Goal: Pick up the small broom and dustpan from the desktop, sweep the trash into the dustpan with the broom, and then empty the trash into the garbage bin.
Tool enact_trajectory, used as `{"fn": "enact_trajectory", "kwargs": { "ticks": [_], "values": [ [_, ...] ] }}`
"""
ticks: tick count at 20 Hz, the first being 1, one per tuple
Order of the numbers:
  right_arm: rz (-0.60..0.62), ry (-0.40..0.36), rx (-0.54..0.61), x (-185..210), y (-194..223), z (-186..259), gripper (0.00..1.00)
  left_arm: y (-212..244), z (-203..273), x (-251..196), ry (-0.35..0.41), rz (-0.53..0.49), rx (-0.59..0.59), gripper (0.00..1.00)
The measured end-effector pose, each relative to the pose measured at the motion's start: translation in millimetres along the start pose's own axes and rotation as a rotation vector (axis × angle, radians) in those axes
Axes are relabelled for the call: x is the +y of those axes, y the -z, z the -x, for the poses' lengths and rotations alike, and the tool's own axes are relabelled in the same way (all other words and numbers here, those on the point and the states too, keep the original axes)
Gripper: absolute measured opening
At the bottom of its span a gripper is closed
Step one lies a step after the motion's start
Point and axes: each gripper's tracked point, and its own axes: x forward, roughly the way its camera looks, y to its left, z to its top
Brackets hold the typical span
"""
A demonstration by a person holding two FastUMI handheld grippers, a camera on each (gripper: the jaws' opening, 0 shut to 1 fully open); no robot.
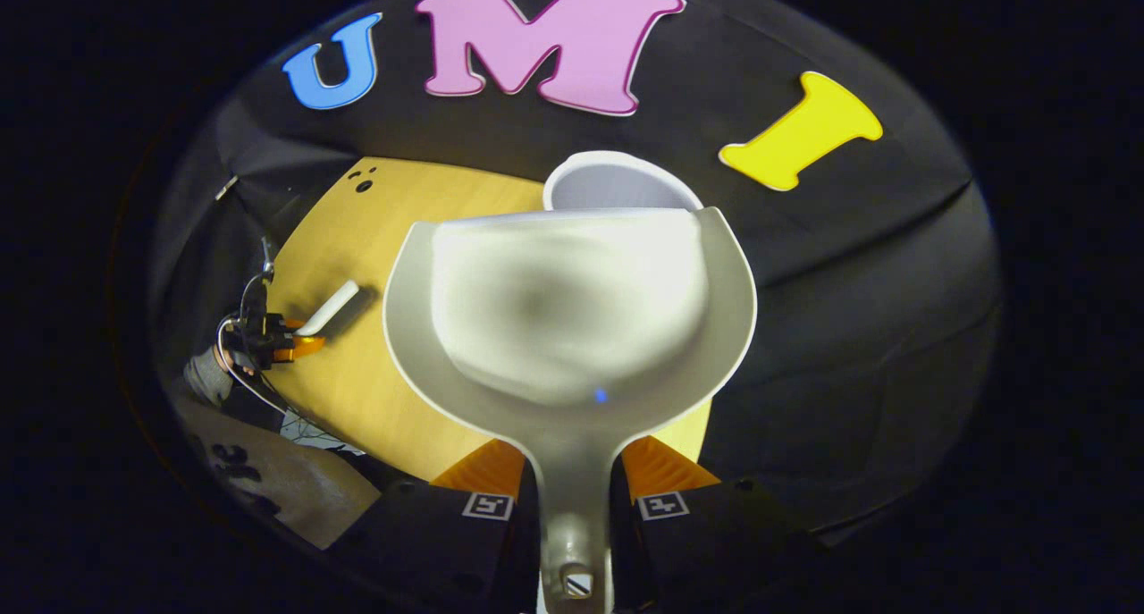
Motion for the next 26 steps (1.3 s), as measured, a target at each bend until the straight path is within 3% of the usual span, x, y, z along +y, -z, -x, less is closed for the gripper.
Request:
{"fn": "enact_trajectory", "kwargs": {
  "ticks": [2,13,24,26],
  "values": [
    [0.007,-0.03,0.016,30.5,21.7,-21.3,0.39,-0.9,1.1,2.0,-0.008,-0.002,0.002,0.24],
    [-0.041,-0.148,0.116,164.3,136.8,-174.1,0.36,5.8,2.7,16.0,-0.048,0.002,0.014,0.25],
    [-0.075,-0.098,0.095,196.1,147.7,-230.9,0.39,10.9,-12.5,22.2,-0.056,-0.022,0.031,0.25],
    [-0.078,-0.096,0.103,196.3,149.4,-232.7,0.35,11.5,-16.0,22.2,-0.063,-0.033,0.038,0.24]
  ]
}}
